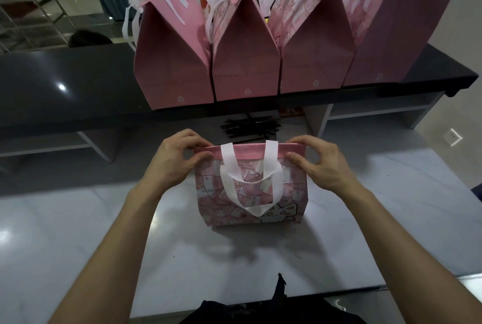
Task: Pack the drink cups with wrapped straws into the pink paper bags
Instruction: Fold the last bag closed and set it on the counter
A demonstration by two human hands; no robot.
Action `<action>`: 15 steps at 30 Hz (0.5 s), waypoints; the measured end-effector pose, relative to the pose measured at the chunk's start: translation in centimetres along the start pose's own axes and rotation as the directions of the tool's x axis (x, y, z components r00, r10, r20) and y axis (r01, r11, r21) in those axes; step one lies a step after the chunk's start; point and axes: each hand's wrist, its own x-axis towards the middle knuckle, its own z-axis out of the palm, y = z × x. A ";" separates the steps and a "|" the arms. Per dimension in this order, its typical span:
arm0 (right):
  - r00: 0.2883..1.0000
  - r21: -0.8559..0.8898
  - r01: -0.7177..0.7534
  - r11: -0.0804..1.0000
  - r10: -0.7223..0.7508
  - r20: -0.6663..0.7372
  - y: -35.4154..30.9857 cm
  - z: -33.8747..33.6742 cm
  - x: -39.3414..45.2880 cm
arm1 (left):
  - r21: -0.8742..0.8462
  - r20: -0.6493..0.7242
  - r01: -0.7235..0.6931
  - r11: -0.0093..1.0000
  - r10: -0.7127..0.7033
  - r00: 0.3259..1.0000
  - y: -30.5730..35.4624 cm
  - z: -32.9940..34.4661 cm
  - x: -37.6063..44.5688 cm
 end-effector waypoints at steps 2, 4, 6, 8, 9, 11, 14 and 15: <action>0.999 -0.023 0.035 0.999 -0.035 -0.009 0.3 -0.2 0.6 | 0.013 -0.027 -0.011 1.000 0.011 1.000 -0.3 0.1 0.1; 0.998 -0.043 0.054 0.998 -0.055 -0.010 0.4 -0.5 1.2 | 0.019 -0.046 -0.005 1.000 0.006 0.999 -0.6 0.1 0.3; 0.999 -0.054 0.049 0.997 -0.048 0.020 0.2 -0.8 1.7 | 0.031 -0.053 0.004 1.000 -0.003 0.999 -0.9 0.0 0.5; 0.998 -0.064 0.054 0.996 -0.052 0.041 0.2 -1.1 2.0 | 0.050 -0.061 -0.008 0.999 0.011 0.998 -1.0 -0.3 0.6; 0.997 -0.064 0.057 0.996 -0.055 0.046 0.2 -1.2 2.1 | 0.062 -0.064 -0.021 0.998 0.025 0.998 -1.0 -0.4 0.6; 0.998 -0.051 0.047 0.998 -0.044 0.048 0.3 -1.4 2.2 | 0.093 -0.067 -0.051 0.994 0.058 0.996 -1.0 -0.6 0.4; 0.999 -0.030 0.001 1.000 0.001 0.048 0.3 -1.3 2.1 | 0.117 -0.054 -0.042 0.992 0.048 0.997 -0.9 -0.4 0.2; 0.999 -0.042 -0.005 0.999 0.008 0.053 0.2 -1.3 2.1 | 0.116 -0.037 -0.024 0.993 0.028 0.999 -0.7 -0.5 0.2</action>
